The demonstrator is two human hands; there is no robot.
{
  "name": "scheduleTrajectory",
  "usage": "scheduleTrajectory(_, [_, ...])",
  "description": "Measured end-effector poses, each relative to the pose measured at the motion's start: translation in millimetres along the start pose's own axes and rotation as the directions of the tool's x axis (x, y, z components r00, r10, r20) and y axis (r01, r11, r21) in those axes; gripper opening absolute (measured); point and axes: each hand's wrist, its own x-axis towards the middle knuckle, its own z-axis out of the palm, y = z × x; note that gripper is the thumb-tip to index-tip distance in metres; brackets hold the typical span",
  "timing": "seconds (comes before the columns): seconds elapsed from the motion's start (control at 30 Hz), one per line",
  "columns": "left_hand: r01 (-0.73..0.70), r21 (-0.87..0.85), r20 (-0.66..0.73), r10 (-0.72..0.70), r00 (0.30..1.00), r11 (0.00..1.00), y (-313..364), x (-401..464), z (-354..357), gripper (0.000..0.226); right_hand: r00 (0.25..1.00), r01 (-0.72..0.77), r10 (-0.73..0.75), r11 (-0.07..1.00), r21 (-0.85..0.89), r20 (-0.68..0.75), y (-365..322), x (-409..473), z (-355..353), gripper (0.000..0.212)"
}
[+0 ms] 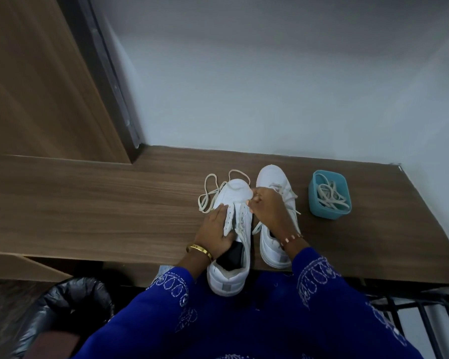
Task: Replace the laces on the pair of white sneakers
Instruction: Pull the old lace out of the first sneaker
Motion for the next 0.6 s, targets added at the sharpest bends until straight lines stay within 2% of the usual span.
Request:
scheduleTrajectory(0.07, [0.005, -0.056, 0.005, -0.004, 1.000, 0.998, 2, -2, -3, 0.083, 0.999, 0.029, -0.030, 0.999, -0.033, -0.015, 7, -9, 7, 0.028])
scheduleTrajectory(0.17, [-0.007, -0.117, -0.017, 0.005, 1.000, 0.993, 5, -5, -6, 0.095, 0.994, 0.106, -0.106, 0.994, -0.029, -0.002, 8, -16, 13, 0.025])
scheduleTrajectory(0.3, [-0.014, -0.131, -0.020, 0.011, 1.000, 0.991, 2, -3, -5, 0.093, 0.971, 0.215, -0.205, 0.974, -0.074, 0.124, -2, -13, 16, 0.029])
scheduleTrajectory(0.37, [-0.022, -0.153, -0.011, 0.020, 1.000, 0.988, -3, -1, -2, 0.087, 0.964, 0.221, -0.206, 0.972, -0.081, 0.167, -4, -9, 17, 0.032])
scheduleTrajectory(0.6, [-0.113, -0.220, -0.063, 0.101, 0.993, 0.969, -20, -8, -10, 0.090, 0.985, 0.143, -0.137, 0.989, -0.049, 0.104, -7, 7, 9, 0.034])
